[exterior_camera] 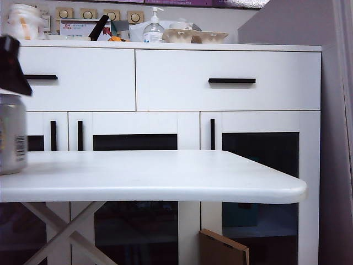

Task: Pick up a can of beer from the white table, open the left drawer, place the beer inside the drawer, and finally close the drawer.

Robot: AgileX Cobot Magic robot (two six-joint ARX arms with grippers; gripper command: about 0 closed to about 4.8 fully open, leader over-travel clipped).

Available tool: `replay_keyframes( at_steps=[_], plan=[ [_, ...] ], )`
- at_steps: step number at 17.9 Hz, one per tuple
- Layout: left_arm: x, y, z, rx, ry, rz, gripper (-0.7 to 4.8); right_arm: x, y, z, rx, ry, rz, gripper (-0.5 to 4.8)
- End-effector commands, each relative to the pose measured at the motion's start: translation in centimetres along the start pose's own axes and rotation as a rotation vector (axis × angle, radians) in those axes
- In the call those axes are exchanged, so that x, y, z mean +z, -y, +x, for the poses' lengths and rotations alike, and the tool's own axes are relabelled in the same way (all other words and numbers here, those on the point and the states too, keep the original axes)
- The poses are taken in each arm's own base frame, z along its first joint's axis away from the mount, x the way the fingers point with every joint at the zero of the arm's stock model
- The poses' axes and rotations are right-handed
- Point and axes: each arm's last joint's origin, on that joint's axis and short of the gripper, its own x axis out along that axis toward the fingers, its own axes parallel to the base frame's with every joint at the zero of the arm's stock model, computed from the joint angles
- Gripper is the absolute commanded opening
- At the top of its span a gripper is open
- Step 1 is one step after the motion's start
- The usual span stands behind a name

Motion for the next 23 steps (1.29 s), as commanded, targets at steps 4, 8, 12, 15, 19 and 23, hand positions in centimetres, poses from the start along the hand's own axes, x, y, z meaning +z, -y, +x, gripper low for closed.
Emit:
replay_keyframes(
  at_steps=[4, 8, 12, 15, 19, 23],
  plan=[
    [-1.2, 0.1, 2.0, -0.028, -0.062, -0.003, 4.79, 0.3, -0.1, -0.2, 0.01, 0.026, -0.008, -0.05],
    [-1.4, 0.1, 2.6, -0.042, -0.06, -0.011, 4.79, 0.3, -0.1, -0.2, 0.01, 0.026, -0.008, -0.05],
    [-1.4, 0.1, 2.7, -0.041, -0.059, -0.015, 1.93, 0.3, -0.1, -0.2, 0.01, 0.026, -0.008, -0.05],
    [-1.2, 0.3, 2.7, -0.102, -0.048, 0.004, 0.84, 0.3, -0.1, -0.2, 0.01, 0.026, -0.008, -0.05],
    [0.3, 0.9, 2.7, -0.298, 0.037, 0.012, 0.84, 0.3, -0.1, -0.2, -0.002, 0.027, -0.008, -0.05],
    [2.9, 2.0, 2.7, -0.421, 0.089, 0.033, 0.84, 0.4, 0.2, -0.4, -0.1, 0.044, -0.007, -0.05]
  ],
)
